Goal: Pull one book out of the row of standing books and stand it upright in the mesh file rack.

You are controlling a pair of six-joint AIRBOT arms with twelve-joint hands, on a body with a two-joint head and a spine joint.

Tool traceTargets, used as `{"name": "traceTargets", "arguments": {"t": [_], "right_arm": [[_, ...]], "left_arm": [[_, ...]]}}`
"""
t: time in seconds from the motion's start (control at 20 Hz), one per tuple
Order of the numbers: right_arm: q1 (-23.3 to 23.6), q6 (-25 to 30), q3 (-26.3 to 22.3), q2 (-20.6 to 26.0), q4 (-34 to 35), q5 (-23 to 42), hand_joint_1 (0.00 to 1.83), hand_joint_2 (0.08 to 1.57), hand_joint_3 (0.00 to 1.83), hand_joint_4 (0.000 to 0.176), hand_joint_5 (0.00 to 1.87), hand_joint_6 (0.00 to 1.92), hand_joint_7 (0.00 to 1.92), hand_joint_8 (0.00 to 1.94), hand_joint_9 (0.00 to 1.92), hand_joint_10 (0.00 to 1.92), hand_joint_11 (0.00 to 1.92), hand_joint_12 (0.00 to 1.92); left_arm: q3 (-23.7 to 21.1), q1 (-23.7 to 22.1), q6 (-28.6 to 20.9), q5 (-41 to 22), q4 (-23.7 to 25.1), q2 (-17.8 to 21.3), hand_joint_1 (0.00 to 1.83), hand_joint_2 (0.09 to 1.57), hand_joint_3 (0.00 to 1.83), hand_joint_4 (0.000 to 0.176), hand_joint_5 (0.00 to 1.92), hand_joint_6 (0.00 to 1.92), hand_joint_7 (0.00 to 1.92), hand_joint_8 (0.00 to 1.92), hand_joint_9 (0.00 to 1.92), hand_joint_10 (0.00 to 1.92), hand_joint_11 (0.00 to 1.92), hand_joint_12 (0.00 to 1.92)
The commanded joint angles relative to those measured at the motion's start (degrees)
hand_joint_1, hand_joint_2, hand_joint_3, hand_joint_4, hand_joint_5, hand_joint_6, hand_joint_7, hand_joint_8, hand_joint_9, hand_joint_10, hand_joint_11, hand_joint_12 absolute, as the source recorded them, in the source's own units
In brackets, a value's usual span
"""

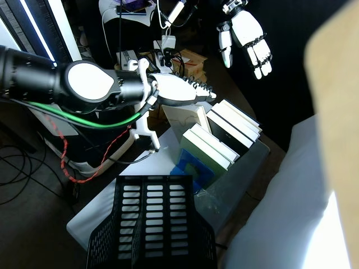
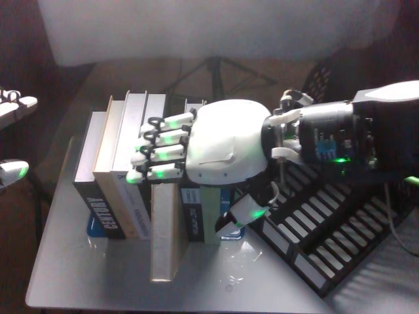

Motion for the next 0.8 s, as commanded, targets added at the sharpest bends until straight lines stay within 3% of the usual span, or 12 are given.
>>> {"name": "traceTargets", "arguments": {"t": [0.0, 0.1, 0.15, 0.2, 0.3, 0.4, 0.45, 0.55, 0.6, 0.65, 0.7, 0.75], "right_arm": [[0.69, 0.04, 0.29, -0.39, 1.29, 2.53, 0.69, 0.98, 0.0, 0.0, 0.0, 0.0, 0.0, 0.0, 0.0, 0.0, 0.0, 0.0], [0.47, -0.3, 0.85, -1.64, 0.93, 2.25, 0.59, 1.02, 0.0, 0.0, 0.0, 0.0, 0.0, 0.0, 0.0, 0.0, 0.0, 0.0], [0.47, -0.67, 0.92, -2.25, 0.61, 1.97, 0.64, 0.98, 0.0, 0.0, 0.0, 0.0, 0.0, 0.0, 0.0, 0.0, 0.0, 0.0], [0.47, -0.88, 0.92, -2.58, 0.57, 1.9, 0.65, 0.98, 0.0, 0.0, 0.0, 0.0, 0.0, 0.0, 0.0, 0.0, 0.0, 0.0], [0.47, -1.19, 0.95, -3.81, -0.36, 1.19, 0.66, 1.02, 0.0, 0.0, 0.0, 0.0, 0.0, 0.0, 0.0, 0.0, 0.0, 0.0], [0.39, -1.39, 0.84, -4.76, -1.45, 0.27, 0.77, 0.95, 0.0, 0.0, 0.0, 0.0, 0.0, 0.0, 0.0, 0.0, 0.0, 0.0], [0.36, -1.47, 0.76, -5.46, -2.36, -0.26, 0.74, 0.91, 0.0, 0.0, 0.0, 0.0, 0.0, 0.0, 0.0, 0.0, 0.0, 0.0], [0.32, -2.26, 0.57, -6.56, -3.35, -1.16, 0.87, 0.69, 0.0, 0.0, 0.0, 0.0, 0.0, 0.0, 0.04, 0.01, 0.0, 0.0], [0.27, -2.42, 0.57, -6.91, -3.69, -1.43, 0.76, 0.73, 0.0, 0.0, 0.0, 0.0, 0.0, 0.0, 0.01, 0.0, 0.0, 0.0], [0.19, -2.86, 0.58, -7.24, -3.71, -1.72, 0.63, 0.82, 0.01, 0.015, 0.0, 0.0, 0.0, 0.0, 0.0, 0.0, 0.0, 0.0], [0.11, -3.25, 0.71, -7.81, -4.12, -2.19, 0.63, 0.93, 0.06, 0.034, 0.04, 0.01, 0.03, 0.01, 0.0, 0.0, 0.0, 0.0], [0.11, -3.43, 0.97, -8.33, -4.72, -2.62, 0.77, 0.98, 0.05, 0.053, 0.16, 0.04, 0.15, 0.01, 0.05, 0.02, 0.0, 0.0]], "left_arm": [[0.42, 0.12, -0.03, -6.36, -1.46, 0.81, 0.52, 1.41, 0.0, 0.0, 0.07, 0.0, 0.02, 0.0, 0.0, 0.0, 0.0, 1.81], [0.44, 0.37, -0.06, -6.27, -1.66, 1.05, 0.57, 1.41, 0.0, 0.0, 0.08, 0.0, 0.04, 0.0, 0.0, 0.0, 0.0, 1.32], [0.47, 0.48, -0.06, -6.16, -1.8, 1.2, 0.55, 1.41, 0.0, 0.0, 0.08, 0.0, 0.04, 0.0, 0.0, 0.0, 0.0, 0.99], [0.48, 0.6, -0.07, -6.15, -1.95, 1.3, 0.56, 1.41, 0.0, 0.0, 0.08, 0.0, 0.04, 0.0, 0.0, 0.0, 0.0, 0.79], [0.35, 1.02, -0.07, -6.32, -2.24, 1.64, 0.54, 1.41, 0.0, 0.0, 0.08, 0.0, 0.04, 0.0, 0.0, 0.0, 0.0, 0.75], [0.26, 1.26, -0.07, -6.41, -2.42, 1.74, 0.56, 1.4, 0.0, 0.0, 0.09, 0.0, 0.05, 0.0, 0.01, 0.0, 0.0, 0.75], [0.2, 1.38, -0.07, -6.46, -2.49, 1.83, 0.54, 1.39, 0.0, 0.0, 0.09, 0.0, 0.06, 0.0, 0.02, 0.01, 0.0, 0.75], [0.0, 1.66, -0.07, -6.86, -2.79, 2.09, 0.52, 1.39, 0.0, 0.0, 0.09, 0.0, 0.06, 0.0, 0.02, 0.0, 0.0, 0.78], [-0.05, 1.84, -0.07, -7.03, -2.95, 2.21, 0.51, 1.39, 0.0, 0.0, 0.08, 0.0, 0.06, 0.0, 0.01, 0.0, 0.0, 0.79], [-0.08, 2.02, -0.07, -7.23, -3.21, 2.25, 0.52, 1.39, 0.0, 0.0, 0.08, 0.0, 0.06, 0.0, 0.01, 0.0, 0.0, 0.78], [-0.11, 2.3, -0.1, -7.53, -3.49, 2.31, 0.52, 1.39, 0.0, 0.0, 0.08, 0.0, 0.06, 0.0, 0.01, 0.0, 0.0, 0.78], [-0.22, 2.54, -0.16, -7.79, -3.64, 2.53, 0.52, 1.39, 0.0, 0.0, 0.08, 0.0, 0.07, 0.01, 0.02, 0.0, 0.0, 0.78]]}}
